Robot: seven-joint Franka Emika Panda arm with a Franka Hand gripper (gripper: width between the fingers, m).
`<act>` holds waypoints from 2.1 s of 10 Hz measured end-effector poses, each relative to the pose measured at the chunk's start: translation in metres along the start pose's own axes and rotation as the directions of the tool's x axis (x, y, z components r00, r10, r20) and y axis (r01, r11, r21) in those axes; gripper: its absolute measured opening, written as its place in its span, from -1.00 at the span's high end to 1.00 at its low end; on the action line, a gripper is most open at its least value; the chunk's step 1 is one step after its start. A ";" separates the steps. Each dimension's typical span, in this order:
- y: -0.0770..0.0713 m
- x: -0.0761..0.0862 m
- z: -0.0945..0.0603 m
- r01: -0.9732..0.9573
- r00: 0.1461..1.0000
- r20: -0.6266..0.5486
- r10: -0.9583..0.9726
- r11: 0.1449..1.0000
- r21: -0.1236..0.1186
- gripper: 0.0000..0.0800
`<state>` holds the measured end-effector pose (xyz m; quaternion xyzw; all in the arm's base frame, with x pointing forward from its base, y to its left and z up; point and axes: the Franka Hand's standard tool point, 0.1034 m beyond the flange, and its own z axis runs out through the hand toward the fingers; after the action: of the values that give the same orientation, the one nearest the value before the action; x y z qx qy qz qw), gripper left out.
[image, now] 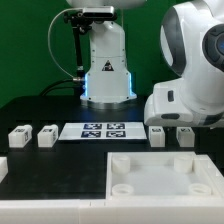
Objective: Assemble one leg
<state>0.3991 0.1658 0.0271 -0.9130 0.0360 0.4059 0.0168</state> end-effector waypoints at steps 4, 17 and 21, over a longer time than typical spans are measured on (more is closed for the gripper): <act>-0.004 0.005 0.014 -0.013 1.000 0.009 0.013 1.000 0.000 -0.62; 0.013 -0.010 -0.048 0.087 0.996 -0.007 -0.087 0.996 -0.006 0.27; 0.025 -0.023 -0.104 0.104 0.979 -0.179 -0.102 0.995 0.004 0.27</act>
Offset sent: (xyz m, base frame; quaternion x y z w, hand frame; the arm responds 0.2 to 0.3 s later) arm 0.0026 0.0135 -0.0101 0.0123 0.0056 0.0322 0.9994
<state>0.4588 0.1356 0.1136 -0.9462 -0.0072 0.3210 0.0406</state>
